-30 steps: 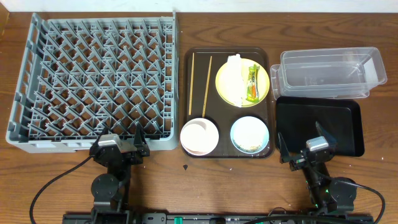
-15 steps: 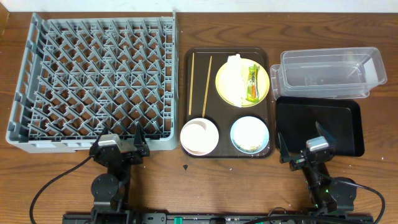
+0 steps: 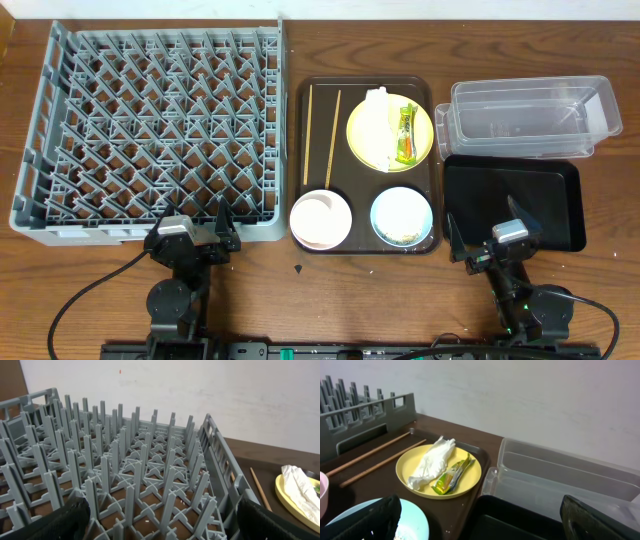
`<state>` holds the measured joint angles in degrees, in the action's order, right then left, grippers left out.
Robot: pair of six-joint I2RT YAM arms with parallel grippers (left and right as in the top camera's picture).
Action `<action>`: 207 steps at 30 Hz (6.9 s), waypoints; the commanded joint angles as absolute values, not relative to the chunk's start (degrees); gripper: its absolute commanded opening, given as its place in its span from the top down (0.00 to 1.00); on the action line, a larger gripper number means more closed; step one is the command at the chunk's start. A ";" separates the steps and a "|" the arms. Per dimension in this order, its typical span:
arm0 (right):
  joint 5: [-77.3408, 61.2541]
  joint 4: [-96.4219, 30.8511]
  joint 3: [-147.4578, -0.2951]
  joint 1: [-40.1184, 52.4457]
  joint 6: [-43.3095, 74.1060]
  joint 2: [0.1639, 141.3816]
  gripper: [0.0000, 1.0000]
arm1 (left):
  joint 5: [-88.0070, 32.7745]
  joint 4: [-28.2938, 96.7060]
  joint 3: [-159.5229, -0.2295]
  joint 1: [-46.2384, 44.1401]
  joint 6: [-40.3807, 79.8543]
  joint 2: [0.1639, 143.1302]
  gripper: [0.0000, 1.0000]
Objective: Sort waste into correct bins and load items into the dishwasher
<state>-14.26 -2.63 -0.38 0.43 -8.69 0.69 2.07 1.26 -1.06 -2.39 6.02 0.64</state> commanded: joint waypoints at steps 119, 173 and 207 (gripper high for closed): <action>23.00 -35.86 -86.30 23.90 19.79 116.38 0.38 | -17.52 47.72 -65.04 -2.17 7.81 49.74 0.06; -21.28 -54.54 -89.60 6.85 12.01 88.40 0.39 | -17.56 47.70 -65.04 -2.17 7.84 49.74 0.06; -5.89 -42.87 -72.31 42.94 12.19 100.29 0.98 | -20.40 56.31 -65.08 -2.15 8.10 49.56 0.07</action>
